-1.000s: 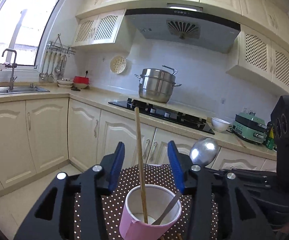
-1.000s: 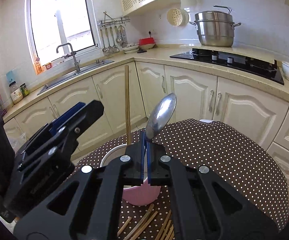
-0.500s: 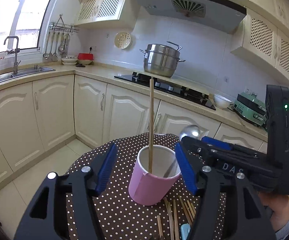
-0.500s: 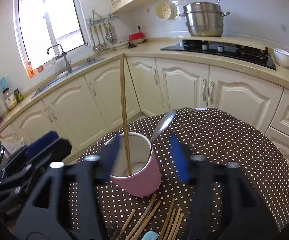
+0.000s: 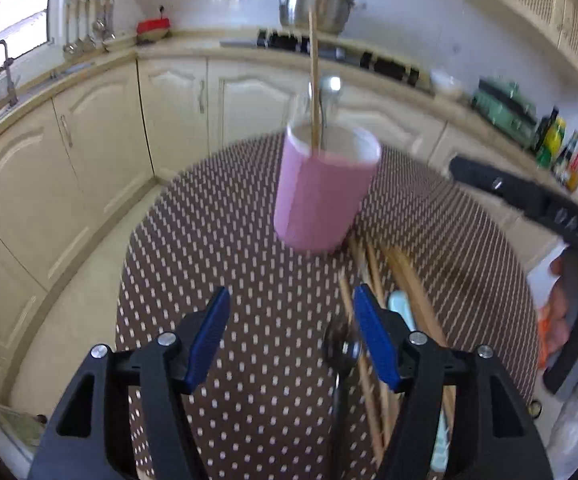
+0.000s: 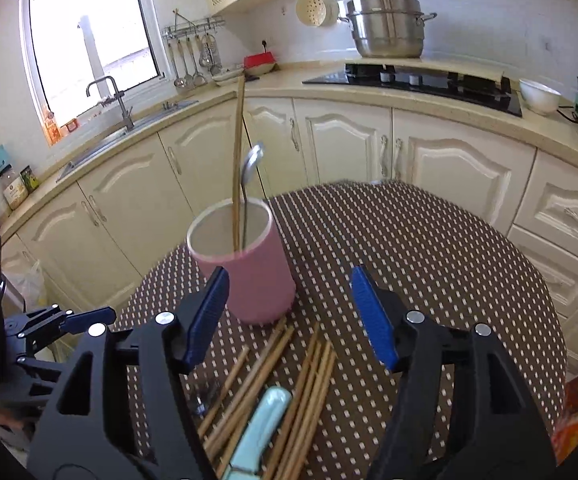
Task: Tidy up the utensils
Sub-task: 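Grasp the dark fork-spoon with the left gripper while the right gripper grasps a chopstick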
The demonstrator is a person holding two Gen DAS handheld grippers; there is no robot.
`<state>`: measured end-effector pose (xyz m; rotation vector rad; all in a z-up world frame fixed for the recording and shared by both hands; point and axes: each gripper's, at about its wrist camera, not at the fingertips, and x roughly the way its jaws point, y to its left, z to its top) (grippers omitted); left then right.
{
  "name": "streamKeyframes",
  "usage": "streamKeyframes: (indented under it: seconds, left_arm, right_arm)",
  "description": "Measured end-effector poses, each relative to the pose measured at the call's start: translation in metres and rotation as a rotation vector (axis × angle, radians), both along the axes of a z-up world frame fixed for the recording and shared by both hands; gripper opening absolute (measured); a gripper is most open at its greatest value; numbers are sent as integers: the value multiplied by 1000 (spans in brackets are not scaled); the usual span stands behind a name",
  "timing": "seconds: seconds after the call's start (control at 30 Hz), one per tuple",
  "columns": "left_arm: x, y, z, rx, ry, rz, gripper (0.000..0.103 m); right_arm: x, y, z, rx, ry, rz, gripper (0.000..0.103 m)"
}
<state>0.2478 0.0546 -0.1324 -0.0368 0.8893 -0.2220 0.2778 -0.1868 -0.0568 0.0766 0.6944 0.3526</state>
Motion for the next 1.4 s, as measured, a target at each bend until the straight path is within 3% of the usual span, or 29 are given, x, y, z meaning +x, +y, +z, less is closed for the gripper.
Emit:
streamKeyframes:
  seconds: [0.27, 0.5, 0.57, 0.67, 0.97, 1.4]
  left_arm:
    - [-22, -23, -42, 108, 135, -101, 63]
    - [-26, -38, -58, 153, 195, -121, 34]
    - [-26, -38, -59, 162, 186, -110, 30]
    - [-23, -33, -59, 148, 191, -68, 11]
    - [-17, -21, -58, 69, 191, 18, 11]
    - [3, -26, -60, 64, 186, 62, 11]
  right_arm:
    - [-29, -15, -29, -71, 78, 8, 64]
    - [-35, -20, -54, -177, 153, 4, 64]
    - [-35, -20, -63, -210, 168, 5, 64]
    - [-36, -18, -73, -236, 185, 11, 64]
    - [-30, -6, -93, -283, 218, 25, 64]
    - [-19, 8, -97, -327, 268, 37, 60]
